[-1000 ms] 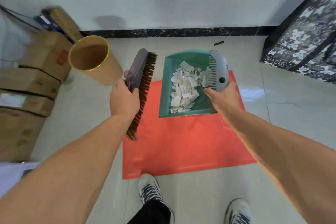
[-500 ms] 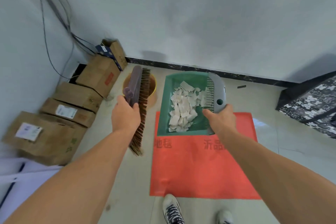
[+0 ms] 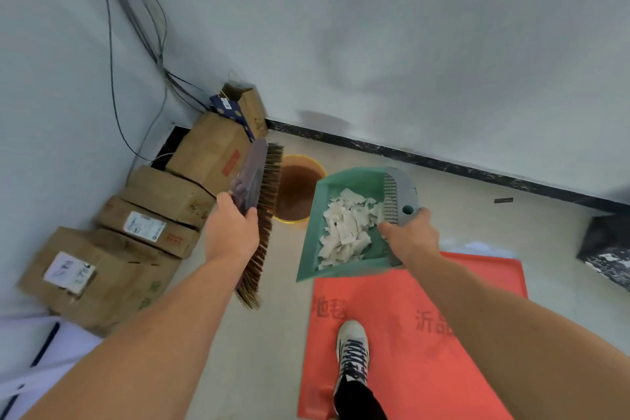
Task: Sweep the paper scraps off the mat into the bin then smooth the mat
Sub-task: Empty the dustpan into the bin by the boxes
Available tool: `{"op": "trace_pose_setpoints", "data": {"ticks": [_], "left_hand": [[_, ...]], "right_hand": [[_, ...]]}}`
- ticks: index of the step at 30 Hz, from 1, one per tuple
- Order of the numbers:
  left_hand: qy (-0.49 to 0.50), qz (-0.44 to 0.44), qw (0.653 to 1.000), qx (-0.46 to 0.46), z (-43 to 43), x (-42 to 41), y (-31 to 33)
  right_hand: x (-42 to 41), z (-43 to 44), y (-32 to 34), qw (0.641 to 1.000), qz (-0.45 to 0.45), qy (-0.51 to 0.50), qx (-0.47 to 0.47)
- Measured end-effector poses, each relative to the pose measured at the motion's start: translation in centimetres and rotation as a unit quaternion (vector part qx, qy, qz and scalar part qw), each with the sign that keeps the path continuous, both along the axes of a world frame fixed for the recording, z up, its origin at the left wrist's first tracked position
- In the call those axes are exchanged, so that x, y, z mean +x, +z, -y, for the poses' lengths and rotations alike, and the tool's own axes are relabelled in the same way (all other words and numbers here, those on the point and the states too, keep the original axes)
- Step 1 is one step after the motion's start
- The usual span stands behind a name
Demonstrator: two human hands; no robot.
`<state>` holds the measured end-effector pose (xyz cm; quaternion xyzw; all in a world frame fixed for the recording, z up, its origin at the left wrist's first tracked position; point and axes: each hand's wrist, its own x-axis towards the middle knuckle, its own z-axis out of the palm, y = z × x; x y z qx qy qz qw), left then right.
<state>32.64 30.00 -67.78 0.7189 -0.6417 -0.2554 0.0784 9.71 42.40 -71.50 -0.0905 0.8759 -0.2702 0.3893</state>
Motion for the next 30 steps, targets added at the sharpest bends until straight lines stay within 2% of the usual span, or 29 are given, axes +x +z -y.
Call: {"op": "trace_pose_setpoints", "data": {"ticks": [8,17,30], "left_hand": [[-0.001,0.026,0.999,0.034,6.9,-0.9,-7.0],[-0.034,0.045,0.993,0.103,14.1,-1.4,-14.4],[-0.082,0.044,0.981,0.172,20.6,-2.1,-19.0]], "right_hand": [[0.6,8.5,-7.2,0.994,-0.017,0.091,0.053],[1.6,17.9,-13.6,0.990,-0.040,0.084,0.108],[3.1,26.2,-17.5,0.982,-0.060,0.080,0.157]]}}
